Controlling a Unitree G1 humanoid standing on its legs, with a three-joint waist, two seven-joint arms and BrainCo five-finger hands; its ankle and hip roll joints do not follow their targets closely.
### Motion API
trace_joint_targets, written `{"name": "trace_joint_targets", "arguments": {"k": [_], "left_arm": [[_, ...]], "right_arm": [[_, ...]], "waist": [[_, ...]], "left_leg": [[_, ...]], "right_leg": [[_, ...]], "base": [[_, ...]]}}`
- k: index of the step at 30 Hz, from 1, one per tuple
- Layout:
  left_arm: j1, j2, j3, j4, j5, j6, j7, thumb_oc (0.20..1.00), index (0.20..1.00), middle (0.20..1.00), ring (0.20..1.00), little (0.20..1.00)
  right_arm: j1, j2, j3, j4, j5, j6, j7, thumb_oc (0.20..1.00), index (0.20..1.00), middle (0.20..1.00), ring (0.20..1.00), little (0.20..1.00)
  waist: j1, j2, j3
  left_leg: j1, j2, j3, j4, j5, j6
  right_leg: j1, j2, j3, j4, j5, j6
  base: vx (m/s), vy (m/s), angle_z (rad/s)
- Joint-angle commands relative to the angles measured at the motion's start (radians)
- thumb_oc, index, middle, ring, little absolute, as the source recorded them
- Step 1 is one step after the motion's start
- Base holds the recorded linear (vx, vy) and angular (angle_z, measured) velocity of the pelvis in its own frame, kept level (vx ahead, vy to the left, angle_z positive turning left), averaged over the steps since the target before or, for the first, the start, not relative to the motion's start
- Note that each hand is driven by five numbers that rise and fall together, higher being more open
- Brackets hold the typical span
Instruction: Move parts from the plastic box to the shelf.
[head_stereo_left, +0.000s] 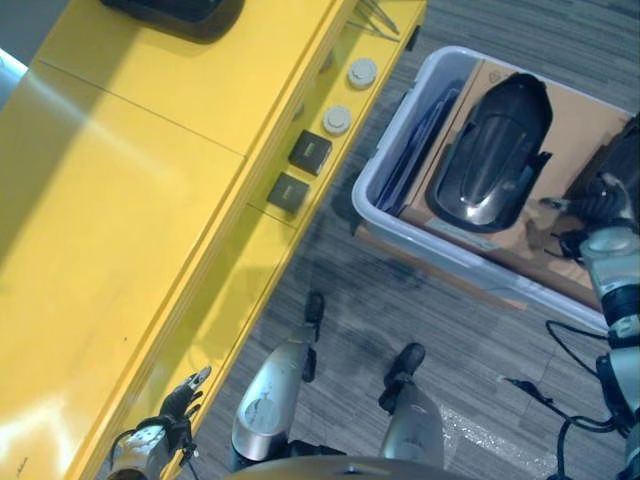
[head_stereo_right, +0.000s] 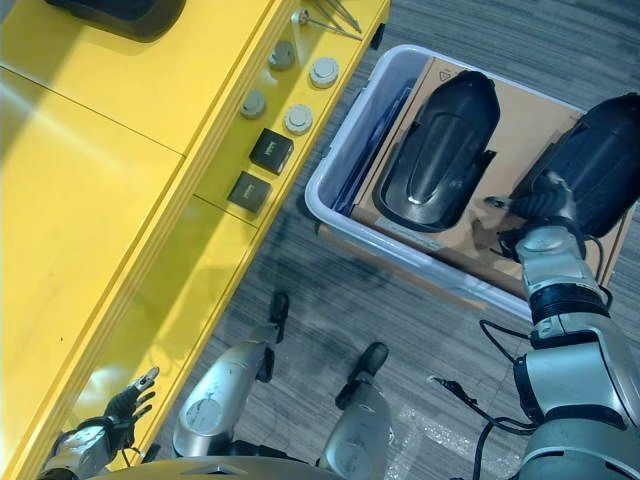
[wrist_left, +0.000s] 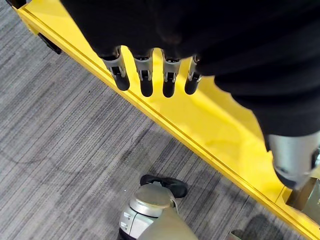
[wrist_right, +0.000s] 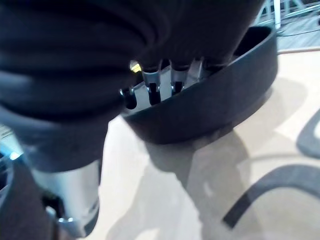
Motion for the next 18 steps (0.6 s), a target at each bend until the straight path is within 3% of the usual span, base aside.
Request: {"name": "trace_joint_targets", "arguments": {"k": [1, 4, 9, 18], "left_arm": [[0.033, 0.033, 0.010, -0.010, -0.013, -0.004, 0.008, 1.000, 1.000, 1.000, 1.000, 1.000], [0.039, 0.028, 0.028, -0.022, -0.007, 0.004, 0.012, 1.000, 1.000, 1.000, 1.000, 1.000], [0.042, 0.018, 0.050, -0.031, 0.002, 0.019, 0.020, 1.000, 1.000, 1.000, 1.000, 1.000], [0.039, 0.010, 0.055, -0.028, 0.007, 0.015, 0.033, 1.000, 1.000, 1.000, 1.000, 1.000]], "right_arm": [[0.034, -0.013, 0.058, -0.133, -0.052, -0.030, 0.060, 1.000, 1.000, 1.000, 1.000, 1.000], [0.066, 0.011, 0.048, -0.243, -0.073, 0.018, 0.097, 1.000, 1.000, 1.000, 1.000, 1.000], [0.134, 0.045, 0.036, -0.332, -0.114, 0.038, 0.132, 1.000, 1.000, 1.000, 1.000, 1.000], [0.194, 0.087, 0.017, -0.335, -0.114, 0.059, 0.115, 1.000, 1.000, 1.000, 1.000, 1.000]], "waist": [[0.013, -0.016, 0.007], [0.007, -0.024, 0.004], [-0.003, -0.036, -0.004], [-0.008, -0.049, -0.009]], "left_leg": [[-0.029, 0.041, -0.101, 0.077, -0.099, -0.073], [-0.022, 0.044, -0.098, 0.074, -0.098, -0.074], [-0.008, 0.051, -0.090, 0.069, -0.098, -0.076], [0.008, 0.059, -0.085, 0.068, -0.100, -0.078]], "right_leg": [[-0.044, 0.012, 0.038, -0.029, 0.039, 0.014], [-0.039, 0.016, 0.041, -0.031, 0.038, 0.012], [-0.023, 0.023, 0.043, -0.039, 0.037, 0.009], [-0.001, 0.028, 0.039, -0.045, 0.037, 0.007]], "base": [[0.00, 0.000, 0.00], [0.00, 0.000, 0.00], [0.00, 0.000, 0.00], [0.00, 0.000, 0.00]]}}
